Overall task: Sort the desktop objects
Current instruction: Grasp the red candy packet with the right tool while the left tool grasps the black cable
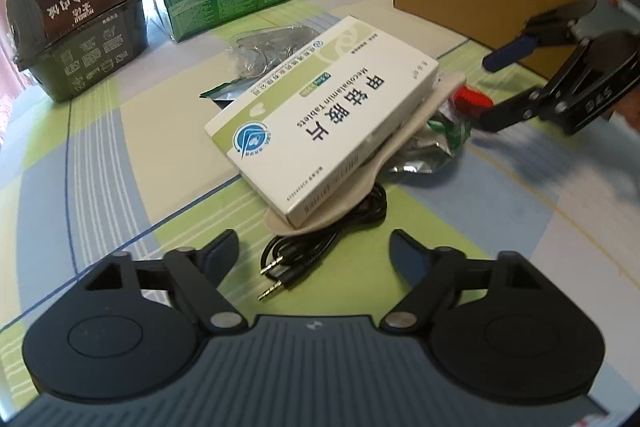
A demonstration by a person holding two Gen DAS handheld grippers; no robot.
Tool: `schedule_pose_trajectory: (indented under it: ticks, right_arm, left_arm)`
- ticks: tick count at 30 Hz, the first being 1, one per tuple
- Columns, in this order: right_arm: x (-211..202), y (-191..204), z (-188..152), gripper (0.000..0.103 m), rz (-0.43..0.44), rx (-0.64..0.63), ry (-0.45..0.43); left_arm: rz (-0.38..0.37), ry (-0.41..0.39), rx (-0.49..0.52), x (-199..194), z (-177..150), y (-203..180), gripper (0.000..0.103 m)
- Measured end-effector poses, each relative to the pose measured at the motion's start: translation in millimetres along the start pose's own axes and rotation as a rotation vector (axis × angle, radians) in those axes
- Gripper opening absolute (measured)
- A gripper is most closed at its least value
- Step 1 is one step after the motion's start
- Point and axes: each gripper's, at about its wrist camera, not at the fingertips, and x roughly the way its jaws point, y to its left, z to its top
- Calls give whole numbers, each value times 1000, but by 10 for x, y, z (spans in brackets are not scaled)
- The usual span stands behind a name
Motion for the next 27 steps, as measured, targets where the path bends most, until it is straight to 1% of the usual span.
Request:
schedule_pose_trajectory:
  ticks: [1,3,4,5,6,8,9,10,11,12,13,18,22,24,25,27]
  right_arm:
    - [17,-2,4,78,4,1,1]
    - [52,-6,3,73,13,0,9]
    - [70,-4,-1,68,15,0,14]
    - [82,-1,-10,63,17,3,21]
    - [72,8,-18,60,11,1,19]
    - [42,27,-28,47,-7,-2,20]
    - [24,31,-34,42,-7,2,19]
    - [-6,38,-43,32,-9,7,21]
    - [-27,51,-54,28,-18,7,25]
    - [-57,65,-72,18,-29,7,30]
    - [-84,74,-88,14,-37,10,35]
    - [-343,191,-269,14,-40,12,56]
    - [-584,323,-498,15,-56,2,75]
    - [-701,364,-614,16,-39,13,80]
    - [-762,389,-670,19,-33,18,78]
    - [-874,423,-766,33,-25,36,72]
  left_arm:
    - [-11,-4,-12,1,4,9,64]
    - [-26,-8,-37,-10,2,1,56]
    - [-25,-8,-44,-25,-6,-20,50]
    - [-26,-5,-57,-39,-14,-39,46]
    - [-27,0,-72,-52,-16,-55,39]
    - [-11,16,-91,-83,-14,-113,29]
    - [-5,27,-100,-104,-16,-150,21]
    - [1,39,-111,-125,-19,-193,19]
    - [10,51,-119,-151,-27,-237,18]
    - [16,61,-125,-172,-35,-280,17]
    - [20,71,-129,-193,-43,-328,17]
    - [33,116,-129,-300,-66,-631,16]
    - [20,129,-111,-397,-93,-917,16]
    - [16,131,-121,-439,-105,-1051,16]
    - [13,128,-128,-462,-110,-1115,16]
    - [6,115,-143,-511,-116,-1231,16]
